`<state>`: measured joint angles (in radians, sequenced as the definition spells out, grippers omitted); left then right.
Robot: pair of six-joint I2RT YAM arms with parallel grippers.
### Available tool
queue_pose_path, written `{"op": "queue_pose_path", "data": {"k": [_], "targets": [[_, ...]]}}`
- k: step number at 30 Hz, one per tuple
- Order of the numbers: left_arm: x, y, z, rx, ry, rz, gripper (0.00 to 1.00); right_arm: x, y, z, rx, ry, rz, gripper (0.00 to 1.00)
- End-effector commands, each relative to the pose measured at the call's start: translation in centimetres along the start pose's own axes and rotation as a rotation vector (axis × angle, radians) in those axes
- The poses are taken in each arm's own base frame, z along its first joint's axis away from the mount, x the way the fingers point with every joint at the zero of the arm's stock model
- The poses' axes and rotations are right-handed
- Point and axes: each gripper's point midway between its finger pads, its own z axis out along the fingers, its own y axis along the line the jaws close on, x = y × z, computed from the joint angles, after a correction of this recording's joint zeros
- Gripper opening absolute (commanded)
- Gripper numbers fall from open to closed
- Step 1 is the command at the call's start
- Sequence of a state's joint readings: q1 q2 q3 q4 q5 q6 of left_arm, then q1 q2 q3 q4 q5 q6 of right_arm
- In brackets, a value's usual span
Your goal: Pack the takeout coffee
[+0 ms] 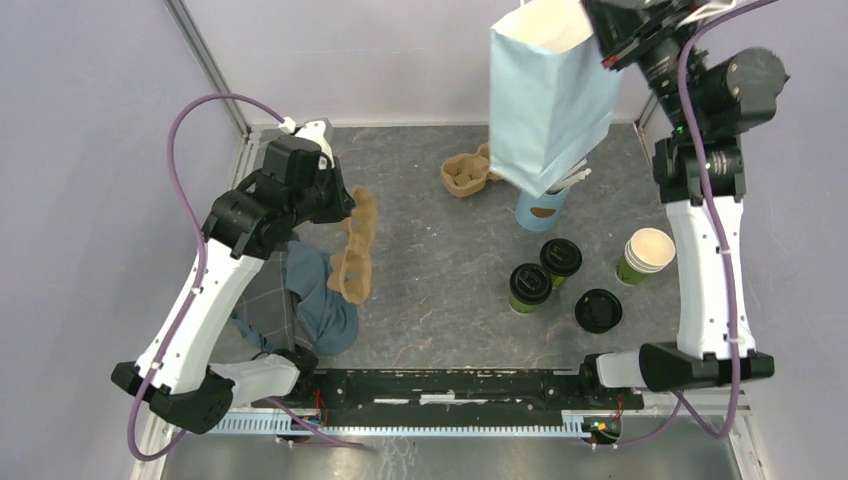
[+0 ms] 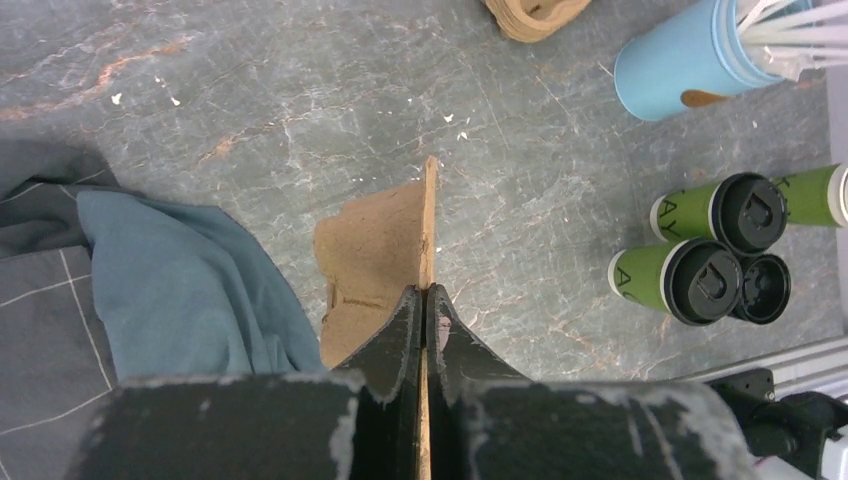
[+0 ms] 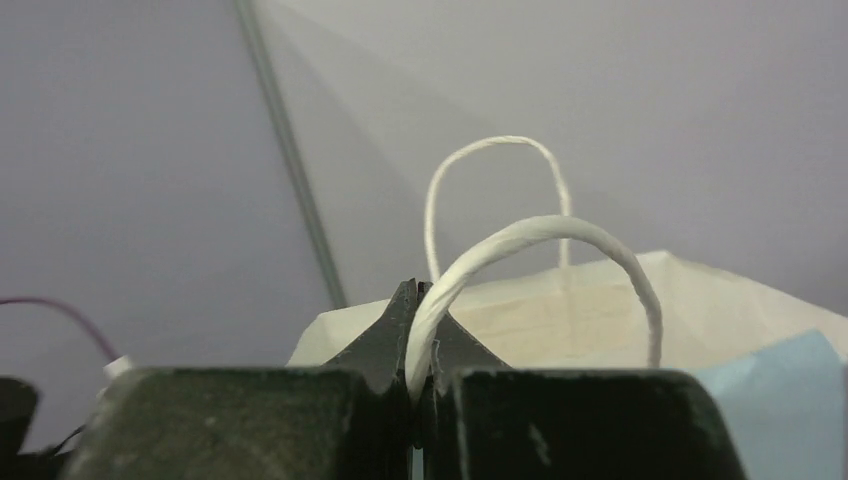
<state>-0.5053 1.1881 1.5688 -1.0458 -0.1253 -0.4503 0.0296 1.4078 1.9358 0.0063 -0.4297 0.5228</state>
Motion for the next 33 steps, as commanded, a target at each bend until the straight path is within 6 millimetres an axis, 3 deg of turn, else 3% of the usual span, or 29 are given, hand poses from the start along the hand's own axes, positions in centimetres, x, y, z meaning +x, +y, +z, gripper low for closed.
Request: {"op": "queue_pose_path", "data": {"k": [1, 7, 16, 22, 27, 31, 33], "targets": [[-2.0, 0.9, -2.3, -0.047, -0.108, -0.101, 0.02, 1.9, 6.8, -0.8, -0.219, 0.011, 0.114, 0.00], [-2.0, 2.9, -5.6, -0.111, -0.171, -0.171, 0.02, 7.8, 12.4, -0.8, -0.370, 0.121, 0.207, 0.00], [-0.8, 3.9, -11.6, -0.085, -0.200, -0.259, 0.02, 12.4, 20.4, 0.2, -0.565, 0.193, 0.357, 0.00], [-1.1, 4.2, -14.9, -0.059, -0.246, -0.286, 0.02, 17.5, 24.5, 1.1, -0.647, 0.238, 0.446, 0.00], [-1.7, 4.5, -16.2, -0.055, -0.288, -0.295, 0.02, 23.4, 26.0, 1.7, -0.763, 0.335, 0.539, 0.00], [-1.8, 4.9, -16.4, -0.066, -0.307, -0.295, 0.02, 31.7, 24.2, 1.3, -0.789, 0.615, 0.634, 0.00], [-1.9, 5.2, -16.5, -0.080, -0.320, -0.290, 0.02, 34.7, 23.0, 0.0, -0.793, 0.728, 0.660, 0.00]]}}
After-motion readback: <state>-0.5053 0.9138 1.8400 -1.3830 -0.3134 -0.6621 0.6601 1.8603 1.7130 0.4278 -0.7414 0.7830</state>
